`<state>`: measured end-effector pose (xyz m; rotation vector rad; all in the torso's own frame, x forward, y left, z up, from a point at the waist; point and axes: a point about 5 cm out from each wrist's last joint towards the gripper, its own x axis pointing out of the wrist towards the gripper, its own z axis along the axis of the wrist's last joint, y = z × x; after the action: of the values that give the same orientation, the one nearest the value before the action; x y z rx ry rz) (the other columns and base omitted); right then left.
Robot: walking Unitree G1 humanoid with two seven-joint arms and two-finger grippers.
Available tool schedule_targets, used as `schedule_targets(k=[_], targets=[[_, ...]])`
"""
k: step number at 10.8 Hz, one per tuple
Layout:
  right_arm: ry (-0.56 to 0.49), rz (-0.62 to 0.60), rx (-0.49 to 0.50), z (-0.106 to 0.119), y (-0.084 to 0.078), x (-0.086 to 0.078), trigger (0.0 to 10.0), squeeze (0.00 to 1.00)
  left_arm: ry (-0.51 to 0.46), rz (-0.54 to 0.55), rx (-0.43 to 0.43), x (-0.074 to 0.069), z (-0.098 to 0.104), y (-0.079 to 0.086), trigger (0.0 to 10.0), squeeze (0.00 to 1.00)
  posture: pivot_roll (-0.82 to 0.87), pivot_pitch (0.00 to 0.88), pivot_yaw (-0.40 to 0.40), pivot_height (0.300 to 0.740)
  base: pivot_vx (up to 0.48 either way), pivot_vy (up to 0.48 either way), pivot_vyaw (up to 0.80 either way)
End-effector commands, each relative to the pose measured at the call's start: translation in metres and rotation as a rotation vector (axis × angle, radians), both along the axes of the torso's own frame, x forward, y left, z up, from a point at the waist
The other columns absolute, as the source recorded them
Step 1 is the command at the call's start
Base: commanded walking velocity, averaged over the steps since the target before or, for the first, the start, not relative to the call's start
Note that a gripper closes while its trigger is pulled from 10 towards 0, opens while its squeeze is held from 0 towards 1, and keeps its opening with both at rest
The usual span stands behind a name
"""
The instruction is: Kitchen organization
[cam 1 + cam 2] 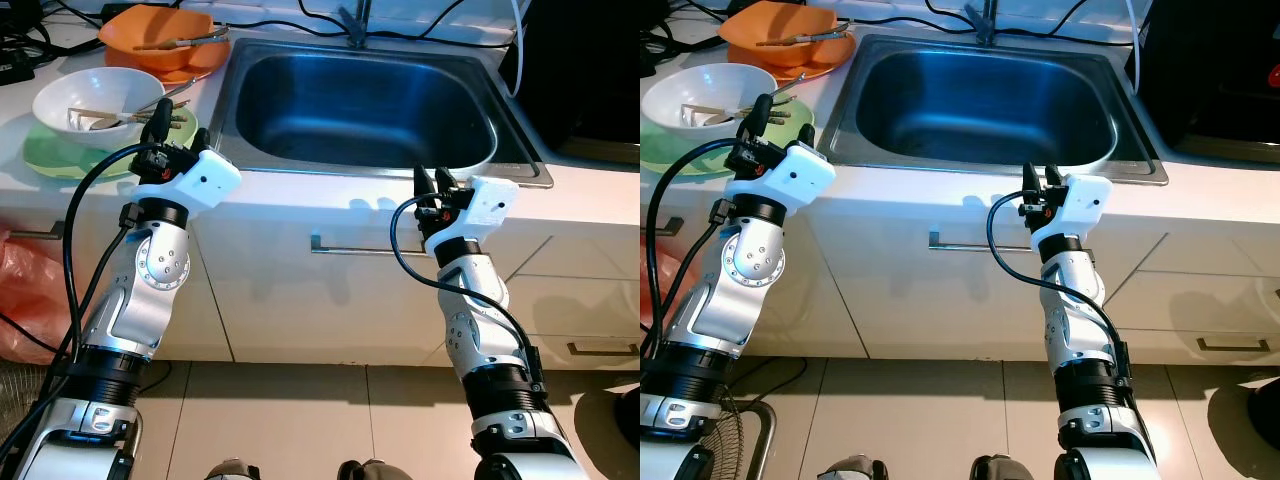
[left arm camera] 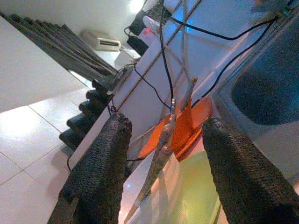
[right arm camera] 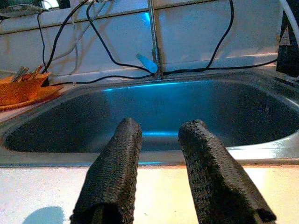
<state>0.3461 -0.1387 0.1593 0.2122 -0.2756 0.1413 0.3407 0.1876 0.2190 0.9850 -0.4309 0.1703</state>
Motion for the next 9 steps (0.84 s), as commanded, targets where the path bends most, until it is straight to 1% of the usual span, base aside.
schedule_targets(k=[1,5,9], targets=[[0.003,0.004,-0.002,-0.0004,-0.0006,0.0005,10.0,0.00,0.010,-0.006,0.016,-0.0014,-0.0022,-0.0022,10.0,0.00,0.08,0.086,-0.061,0.740,0.000,0.000,0.54],[0.011,0.006,0.001,-0.0023,-0.0002,-0.0001,10.0,0.00,0.010,-0.011,0.012,-0.0016,-0.0027,-0.0046,10.0,0.00,0.08,0.086,-0.063,0.740,0.000,0.000,0.78],[0.026,-0.009,0.017,-0.0048,-0.0024,-0.0004,10.0,0.00,0.019,-0.041,0.000,-0.0019,-0.0051,-0.0108,10.0,0.00,0.07,0.089,-0.061,0.740,0.000,0.000,0.00]])
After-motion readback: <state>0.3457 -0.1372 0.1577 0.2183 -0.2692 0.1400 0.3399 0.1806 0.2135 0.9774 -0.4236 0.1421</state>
